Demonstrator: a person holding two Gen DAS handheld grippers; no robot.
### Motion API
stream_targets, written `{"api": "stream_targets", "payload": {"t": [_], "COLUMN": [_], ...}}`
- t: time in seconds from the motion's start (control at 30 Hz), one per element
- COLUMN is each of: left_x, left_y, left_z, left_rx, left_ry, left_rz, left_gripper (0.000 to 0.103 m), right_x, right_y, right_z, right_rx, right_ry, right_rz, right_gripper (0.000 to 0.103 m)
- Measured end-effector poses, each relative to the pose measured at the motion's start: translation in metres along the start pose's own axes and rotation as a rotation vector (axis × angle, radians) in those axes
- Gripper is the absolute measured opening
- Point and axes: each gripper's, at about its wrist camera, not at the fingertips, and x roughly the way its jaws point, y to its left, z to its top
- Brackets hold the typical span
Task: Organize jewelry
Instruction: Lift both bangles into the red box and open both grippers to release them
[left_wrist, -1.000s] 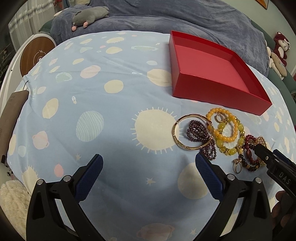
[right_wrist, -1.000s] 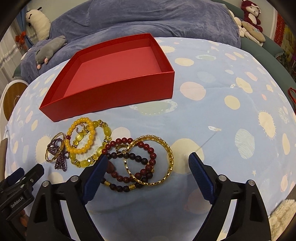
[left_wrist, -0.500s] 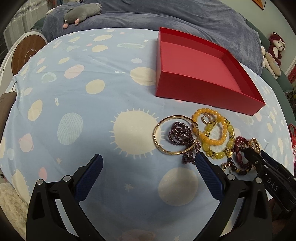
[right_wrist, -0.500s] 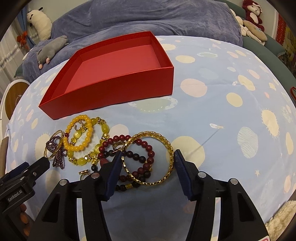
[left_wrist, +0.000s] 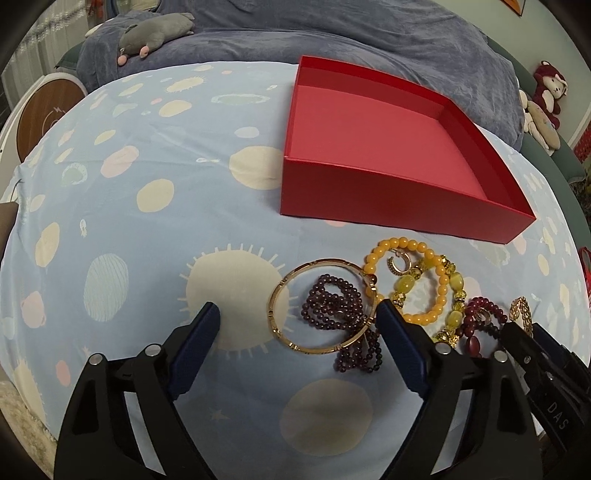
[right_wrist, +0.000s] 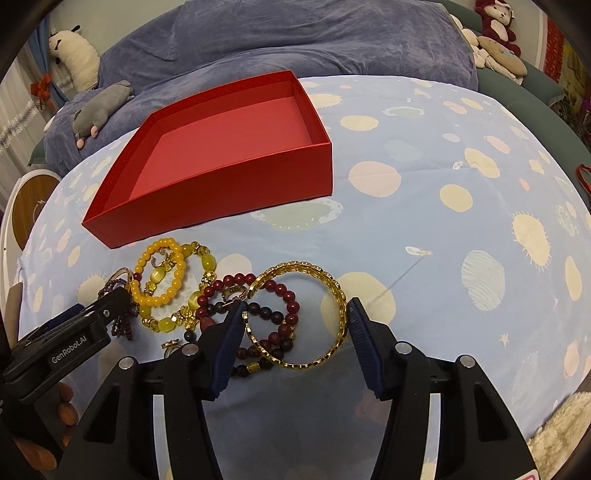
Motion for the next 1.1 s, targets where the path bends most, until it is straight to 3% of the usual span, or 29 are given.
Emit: {"api": "stream_targets", "payload": {"t": [0.17, 0.43, 0.83, 1.1], "left_x": [-0.002, -0.012, -0.068, -0.076], "left_y": [-0.009, -0.007, -0.005, -0.024], "left_z": [0.000, 0.001, 0.016, 0.072], "left_rx": [0.045, 0.041, 0.043, 0.108], "left_ry": [-0.011, -0.030, -0.098, -0.150], "left_rz": [-0.023, -0.051, -0.071, -0.107], "left_gripper": [0.056, 0.056, 0.056, 0.056], "right_x": [0.000, -0.008, -0.055, -0.059], "right_y": [0.001, 0.003, 0.011, 0.023], "right_z": [0.000, -0.002, 0.009, 0.068], "right_rx": [-0.006, -0.012, -0.038, -0.091], "right_ry": [0.001, -0.009, -0.090, -0.128], "right_rz": [0.008, 0.023, 0.074, 0.126], "right_gripper": [0.054, 0.054, 0.054, 0.054]}}
